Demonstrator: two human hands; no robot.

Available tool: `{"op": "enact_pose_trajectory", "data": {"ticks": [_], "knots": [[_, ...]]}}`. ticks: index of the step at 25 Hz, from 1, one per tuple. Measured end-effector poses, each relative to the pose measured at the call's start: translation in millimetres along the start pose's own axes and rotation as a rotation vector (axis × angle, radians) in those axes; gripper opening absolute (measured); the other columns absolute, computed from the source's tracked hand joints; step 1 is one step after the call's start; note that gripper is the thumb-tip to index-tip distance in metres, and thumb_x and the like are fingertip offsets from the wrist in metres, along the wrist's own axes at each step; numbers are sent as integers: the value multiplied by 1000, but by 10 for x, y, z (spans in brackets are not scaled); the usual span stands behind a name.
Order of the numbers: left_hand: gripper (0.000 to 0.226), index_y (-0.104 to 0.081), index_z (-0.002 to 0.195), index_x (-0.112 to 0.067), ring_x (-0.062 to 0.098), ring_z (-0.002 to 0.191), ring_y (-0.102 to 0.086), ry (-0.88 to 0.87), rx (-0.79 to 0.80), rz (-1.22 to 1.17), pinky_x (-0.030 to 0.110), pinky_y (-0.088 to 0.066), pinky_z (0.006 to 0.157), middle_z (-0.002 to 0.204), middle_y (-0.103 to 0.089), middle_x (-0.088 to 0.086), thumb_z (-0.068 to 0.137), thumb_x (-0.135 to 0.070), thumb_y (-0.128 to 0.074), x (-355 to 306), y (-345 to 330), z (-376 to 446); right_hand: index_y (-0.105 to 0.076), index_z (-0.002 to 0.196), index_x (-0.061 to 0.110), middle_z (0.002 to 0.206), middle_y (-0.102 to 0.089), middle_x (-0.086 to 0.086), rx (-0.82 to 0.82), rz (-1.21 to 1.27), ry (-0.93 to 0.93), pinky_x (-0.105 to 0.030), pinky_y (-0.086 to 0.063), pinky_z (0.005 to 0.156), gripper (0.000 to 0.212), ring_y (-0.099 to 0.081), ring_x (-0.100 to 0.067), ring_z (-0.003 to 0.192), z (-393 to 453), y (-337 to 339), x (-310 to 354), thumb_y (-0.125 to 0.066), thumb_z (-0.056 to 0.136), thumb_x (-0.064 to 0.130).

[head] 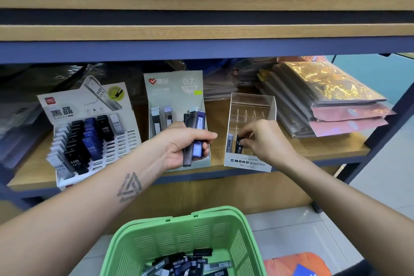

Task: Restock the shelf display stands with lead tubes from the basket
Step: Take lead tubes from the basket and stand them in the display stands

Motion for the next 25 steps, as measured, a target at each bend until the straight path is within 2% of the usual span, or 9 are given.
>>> {"op": "enact_pose_trajectory", "data": {"ticks": [7,10,11,13,16,19,21,25], "knots": [[25,-58,93,-4,16,53,-56,10,10,-8,29,-56,55,67,-60,13,80,8,-76,13,20,23,-77,106,15,100,-72,-4,-37,-117,66,-35,-56,83,18,-67,-20,92,-17,-30,30,-72,91,9],[19,-59,94,-1,17,55,-56,47,41,-28,29,-56,55,70,-61,14,83,4,-74,36,40,20,-77,107,19,98,-73,2,-116,-126,91,-36,-57,82,19,-67,-18,91,11,78,127,-69,91,12],[16,-59,93,-1,17,56,-56,59,52,-34,29,-56,56,71,-61,14,85,3,-72,46,58,16,-78,104,20,95,-73,5,-129,-62,95,-35,-56,81,18,-68,-15,88,21,101,196,-67,91,13],[12,-60,92,-1,18,59,-56,78,88,-38,30,-56,58,73,-61,14,87,2,-70,65,67,1,-78,102,21,87,-74,10,-60,238,41,-29,-56,78,14,-69,-8,80,38,73,347,-68,92,18],[15,-62,97,-1,19,60,-57,59,148,14,31,-56,59,73,-60,14,86,3,-71,63,72,-33,-74,107,15,89,-76,-2,173,728,-114,-32,-55,71,18,-69,-11,77,40,-219,599,-73,92,25],[14,-65,98,-3,19,58,-58,35,155,35,32,-55,60,70,-61,12,86,2,-71,32,157,-68,-73,101,7,87,-76,-7,221,873,-203,-37,-54,72,20,-68,-18,78,70,-395,728,-80,86,19],[15,-67,96,-4,19,60,-61,45,158,30,32,-57,61,72,-64,12,83,-1,-74,15,223,-108,-70,95,-2,82,-73,-9,255,981,-258,-33,-54,69,20,-67,-20,74,89,-441,783,-79,84,11],[25,-67,99,-2,21,68,-67,66,180,-22,31,-59,61,81,-67,14,80,-16,-77,-48,401,-233,-64,89,2,77,-70,-12,331,1169,-297,-27,-56,65,9,-66,-19,68,144,-490,985,-73,87,2]]}}
Point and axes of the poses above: each hand's wrist, its own z-axis towards the middle knuckle, its own y-axis out of the back of the hand, x = y × z, the point moved 7 cm from there along z, towards the middle knuckle
